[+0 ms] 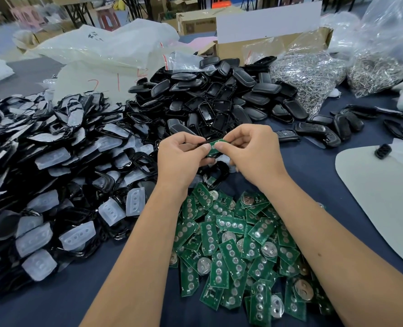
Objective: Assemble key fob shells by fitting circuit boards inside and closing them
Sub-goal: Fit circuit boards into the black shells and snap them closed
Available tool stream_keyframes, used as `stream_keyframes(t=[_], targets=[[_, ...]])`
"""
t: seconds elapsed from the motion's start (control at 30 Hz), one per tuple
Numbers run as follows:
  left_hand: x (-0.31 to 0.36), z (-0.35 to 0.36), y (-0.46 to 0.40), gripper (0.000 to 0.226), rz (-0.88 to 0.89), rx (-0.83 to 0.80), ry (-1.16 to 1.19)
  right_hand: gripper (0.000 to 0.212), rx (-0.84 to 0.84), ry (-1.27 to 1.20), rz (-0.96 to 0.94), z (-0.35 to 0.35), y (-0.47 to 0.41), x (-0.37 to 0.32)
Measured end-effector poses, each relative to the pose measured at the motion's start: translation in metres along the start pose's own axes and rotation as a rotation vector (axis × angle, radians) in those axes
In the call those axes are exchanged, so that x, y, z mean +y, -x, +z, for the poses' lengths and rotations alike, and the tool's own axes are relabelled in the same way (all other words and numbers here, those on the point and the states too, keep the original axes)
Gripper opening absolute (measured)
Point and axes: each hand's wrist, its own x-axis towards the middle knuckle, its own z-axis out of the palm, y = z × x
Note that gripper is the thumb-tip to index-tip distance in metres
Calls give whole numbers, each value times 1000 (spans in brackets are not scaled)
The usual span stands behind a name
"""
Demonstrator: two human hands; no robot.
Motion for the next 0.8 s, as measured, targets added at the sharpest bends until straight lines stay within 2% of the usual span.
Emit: stream_keyframes(t=[0.3,0.6,0.7,0.8], targets=[[-3,-1,-1,11,6,15,-33,20,-71,14,13,0,1,-4],[1,-4,0,16,43,-48,-82,38,46,103,81,-5,2,0],[6,-8,-3,16,70,-69,-92,33,-20,-69,124,-8,0,1],[10,-13,-3,16,95,-98,-114,16,-159,-288,107,-10,0,1]])
